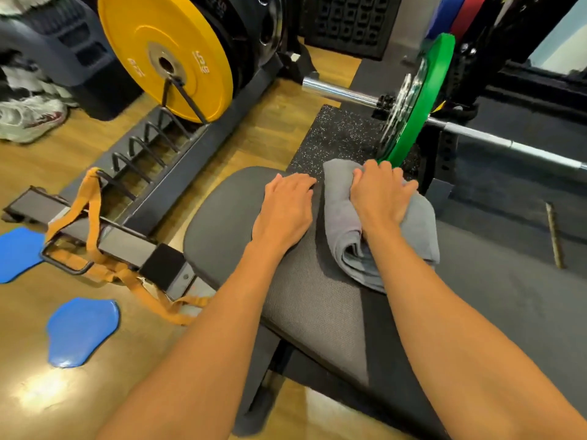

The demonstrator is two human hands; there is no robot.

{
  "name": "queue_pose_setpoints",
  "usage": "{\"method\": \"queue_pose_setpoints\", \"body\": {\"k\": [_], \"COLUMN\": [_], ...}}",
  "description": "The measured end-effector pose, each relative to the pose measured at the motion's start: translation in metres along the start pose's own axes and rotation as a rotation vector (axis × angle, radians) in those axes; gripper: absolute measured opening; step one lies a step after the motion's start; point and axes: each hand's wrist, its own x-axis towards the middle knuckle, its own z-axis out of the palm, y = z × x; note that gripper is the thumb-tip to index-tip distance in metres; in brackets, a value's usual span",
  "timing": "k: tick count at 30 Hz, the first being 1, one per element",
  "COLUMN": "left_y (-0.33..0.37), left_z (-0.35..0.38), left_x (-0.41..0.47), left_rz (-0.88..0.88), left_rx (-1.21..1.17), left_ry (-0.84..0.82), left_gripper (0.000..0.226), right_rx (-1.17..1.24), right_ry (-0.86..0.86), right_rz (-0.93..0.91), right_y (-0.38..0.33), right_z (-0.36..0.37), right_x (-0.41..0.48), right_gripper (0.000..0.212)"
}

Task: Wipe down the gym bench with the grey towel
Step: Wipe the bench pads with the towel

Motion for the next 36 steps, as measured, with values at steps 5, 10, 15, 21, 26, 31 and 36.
{"method": "queue_pose_setpoints", "body": {"k": [5, 10, 15, 21, 26, 31, 36], "left_y": [0.004, -0.011, -0.049, -0.063, -0.067, -0.067, -0.082], "left_z": [-0.016, -0.042, -0.055, -0.042, -0.045, -0.061, -0.090], "left_x": [-0.001, -0.003, -0.006, -0.001, -0.004, -0.007, -0.002], "left_rz": [-0.033, -0.144, -0.113, -0.076, -0.177, -0.287, -0.531], "left_rx": [-0.184, -0.345, -0.112, -0.113, -0.335, -0.564, -0.837], "left_ry": [-0.040, -0.124, -0.072, 0.114, 0.144, 0.136, -0.063], "left_gripper": [0.035, 0.035, 0.031, 0.037, 0.039, 0.029, 0.044], "right_rx": [0.065, 0.033, 0.028, 0.050, 0.083, 0.126, 0.098], "right_ry": [0.039, 0.007, 0.071, 0.119, 0.031, 0.041, 0.041], "right_rz": [-0.040, -0.110, -0.194, -0.160, -0.155, -0.193, -0.293], "right_y": [0.001, -0.012, -0.026, -0.085, -0.107, -0.100, -0.114], "right_z": [-0.016, -0.043, -0.041, 0.004, 0.015, -0.012, -0.029], "right_x": [-0.063, -0.179, -0.196, -0.056, -0.012, -0.104, -0.203], "right_gripper": [0.034, 0.029, 0.024, 0.027, 0.034, 0.029, 0.011]}}
